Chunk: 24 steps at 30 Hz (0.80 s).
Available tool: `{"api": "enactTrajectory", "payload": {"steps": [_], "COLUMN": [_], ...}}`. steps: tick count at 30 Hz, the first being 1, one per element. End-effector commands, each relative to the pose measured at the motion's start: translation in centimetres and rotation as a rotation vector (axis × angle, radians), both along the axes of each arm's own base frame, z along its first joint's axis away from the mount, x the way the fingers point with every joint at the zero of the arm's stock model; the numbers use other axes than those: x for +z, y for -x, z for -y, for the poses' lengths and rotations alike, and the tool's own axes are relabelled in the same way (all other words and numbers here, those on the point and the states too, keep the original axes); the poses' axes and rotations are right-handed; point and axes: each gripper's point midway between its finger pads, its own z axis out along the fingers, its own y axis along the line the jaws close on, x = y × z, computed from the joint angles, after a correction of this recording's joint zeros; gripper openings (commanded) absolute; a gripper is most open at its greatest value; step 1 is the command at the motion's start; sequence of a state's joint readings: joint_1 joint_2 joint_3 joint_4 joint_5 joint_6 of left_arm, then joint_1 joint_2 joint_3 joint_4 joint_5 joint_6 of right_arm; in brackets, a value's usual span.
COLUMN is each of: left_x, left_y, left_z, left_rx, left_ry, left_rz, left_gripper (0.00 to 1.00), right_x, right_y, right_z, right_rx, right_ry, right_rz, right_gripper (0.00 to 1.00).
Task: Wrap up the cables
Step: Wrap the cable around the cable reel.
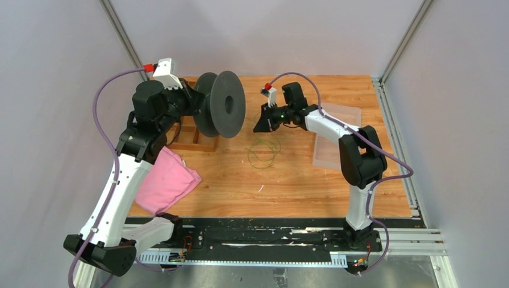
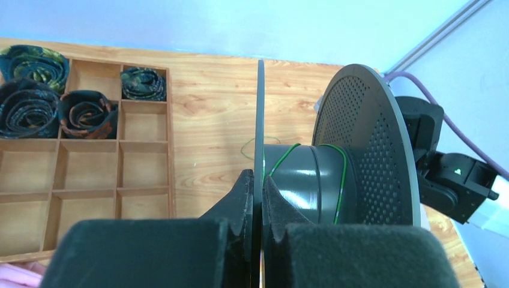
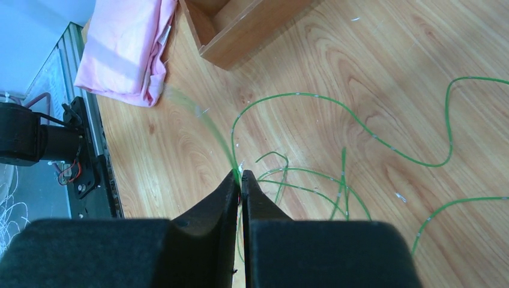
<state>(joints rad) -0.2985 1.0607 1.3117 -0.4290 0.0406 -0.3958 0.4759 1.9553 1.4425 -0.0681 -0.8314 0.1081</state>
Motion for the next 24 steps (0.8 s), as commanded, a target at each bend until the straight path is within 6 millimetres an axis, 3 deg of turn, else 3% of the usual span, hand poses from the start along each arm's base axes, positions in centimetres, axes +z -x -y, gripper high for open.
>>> {"api": "enactTrajectory", "payload": {"steps": [1,12,24], "left_x": [4.9,5.9,4.2], "left_y": [-0.3,-0.7,-2.1], "left_z": [-0.9,-1.8,-4.7], "left_rx": [0.05,0.096,0.243], "left_ry": [0.061,0.101,0.083], "left_rz": [0.128,0.136,0.087], "left_gripper": [0.0,0.0,0.0], "right_x": [2.0,1.7,2.4], "right_y": [1.5,3.4,6.9], "right_z": [-1.0,-2.1,-3.2], "right_rx": [0.06,0.1,0.16], "right_ry": [-0.043,-0.056,-0.092], "right_rz": [0.064,0.048,-0.014], "right_gripper": [0.05,0.04,0.01]}}
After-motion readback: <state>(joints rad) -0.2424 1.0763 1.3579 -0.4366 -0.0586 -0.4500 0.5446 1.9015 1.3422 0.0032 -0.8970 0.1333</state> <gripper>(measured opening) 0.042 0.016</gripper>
